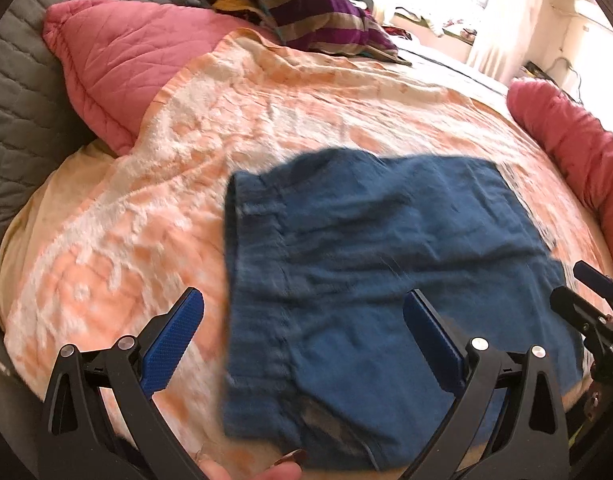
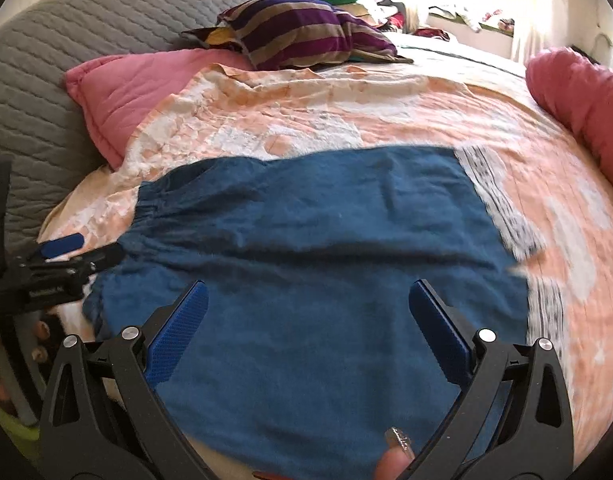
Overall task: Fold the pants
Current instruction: 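Grasp the waistband edge of the denim pants with the left gripper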
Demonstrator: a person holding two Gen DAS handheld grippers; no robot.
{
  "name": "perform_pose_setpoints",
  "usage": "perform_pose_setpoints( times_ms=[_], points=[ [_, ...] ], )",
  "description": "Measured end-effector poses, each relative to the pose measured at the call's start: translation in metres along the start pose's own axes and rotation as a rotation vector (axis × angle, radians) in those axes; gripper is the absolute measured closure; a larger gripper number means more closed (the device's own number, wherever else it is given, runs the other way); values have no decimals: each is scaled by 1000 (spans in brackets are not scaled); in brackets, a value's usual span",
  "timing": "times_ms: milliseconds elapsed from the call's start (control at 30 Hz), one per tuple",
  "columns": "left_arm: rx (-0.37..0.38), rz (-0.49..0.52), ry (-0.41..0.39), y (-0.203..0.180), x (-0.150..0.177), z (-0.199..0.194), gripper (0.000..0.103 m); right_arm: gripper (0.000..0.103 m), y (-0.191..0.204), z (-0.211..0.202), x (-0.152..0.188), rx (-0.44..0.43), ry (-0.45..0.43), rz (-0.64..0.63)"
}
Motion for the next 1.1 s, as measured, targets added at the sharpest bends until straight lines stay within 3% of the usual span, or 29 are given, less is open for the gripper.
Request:
perform_pose_setpoints(
  times_ms=[267,433,600,867,900,933,1000,1100],
  points=[
    [-58,-17,-1,39,-47,35,4,8,13,47,-55,-16,-3,-81],
    [-25,-9,57,46,-61,67,4,8,27,81,-84,-3,3,-163],
    [-38,1,66,52,-73,88,4,8,41,117,-98,-24,55,-243],
    [17,-22,75,55,-73,108,6,8,56,170,-108,-48,135,-353],
    [16,-11,72,53,-73,109,11,8,56,175,-110,-48,136,-349],
    [16,6,68,50,-74,109,32,8,57,181,-110,-57,147,-351],
    [43,24,77,44,-73,112,53,8,57,189,-110,-67,166,-357],
    [30,57,75,42,-72,113,64,8,60,198,-110,-59,176,-397]
  ],
)
Point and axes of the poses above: each gripper's, at about its wrist camera, not at the fingertips, and z roughly the way its jaws point, y to its left, x to its underside, the point moved 10 cm from there along z, roughly the way its jaws point, and after that the axes turned 4 degrees about x, right-handed, at the moved point
